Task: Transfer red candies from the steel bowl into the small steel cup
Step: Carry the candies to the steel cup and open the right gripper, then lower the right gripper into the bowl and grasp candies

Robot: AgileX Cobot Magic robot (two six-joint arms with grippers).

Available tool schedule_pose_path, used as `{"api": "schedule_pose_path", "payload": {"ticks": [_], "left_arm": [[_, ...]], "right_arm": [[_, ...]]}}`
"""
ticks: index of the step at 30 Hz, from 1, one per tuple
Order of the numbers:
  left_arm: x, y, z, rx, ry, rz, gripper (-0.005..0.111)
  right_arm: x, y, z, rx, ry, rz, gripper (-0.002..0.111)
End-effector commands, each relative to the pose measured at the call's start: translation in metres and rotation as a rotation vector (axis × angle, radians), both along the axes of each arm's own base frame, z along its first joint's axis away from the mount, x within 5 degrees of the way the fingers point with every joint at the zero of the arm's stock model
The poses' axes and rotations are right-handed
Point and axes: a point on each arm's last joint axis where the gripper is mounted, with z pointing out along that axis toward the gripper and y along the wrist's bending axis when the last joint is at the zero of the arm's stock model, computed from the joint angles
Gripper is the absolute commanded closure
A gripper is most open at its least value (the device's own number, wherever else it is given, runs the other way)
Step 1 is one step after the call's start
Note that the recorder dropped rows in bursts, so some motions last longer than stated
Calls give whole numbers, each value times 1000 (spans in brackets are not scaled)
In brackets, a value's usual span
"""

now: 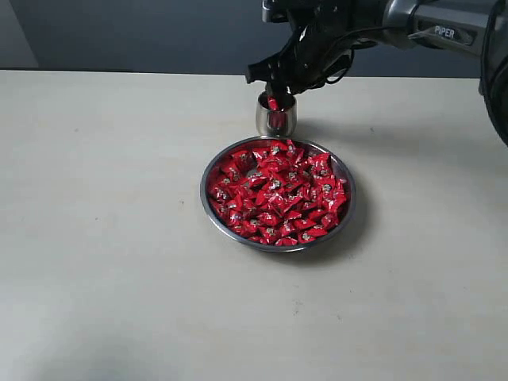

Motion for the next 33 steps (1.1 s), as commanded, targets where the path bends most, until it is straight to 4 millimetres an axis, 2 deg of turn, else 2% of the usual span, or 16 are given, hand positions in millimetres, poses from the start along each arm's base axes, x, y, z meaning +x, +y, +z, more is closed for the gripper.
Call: {"api": "schedule_pose_path", "payload": {"ticks": [1, 10, 14, 16, 21, 26, 33], "left_arm": [[0, 0, 4, 2, -18, -8, 106], [0, 0, 4, 2, -18, -8, 106], [0, 0, 4, 2, -18, -8, 106], [0, 0, 4, 2, -18, -8, 106], [0, 0, 4, 2, -18, -8, 106], [0, 0, 4, 2, -18, -8, 106], [0, 0, 4, 2, -18, -8, 106]], "right_arm": [[-17, 8, 17, -45, 25, 98, 78], [-54, 43, 9, -141, 101, 287, 79], [-62, 54, 1, -154, 111, 319, 79], [-63, 54, -5, -166, 136, 323, 76], [-62, 54, -28, -204, 189, 328, 57], [-58, 56, -45, -202, 185, 321, 60], [-52, 59, -56, -195, 139, 288, 68]]}}
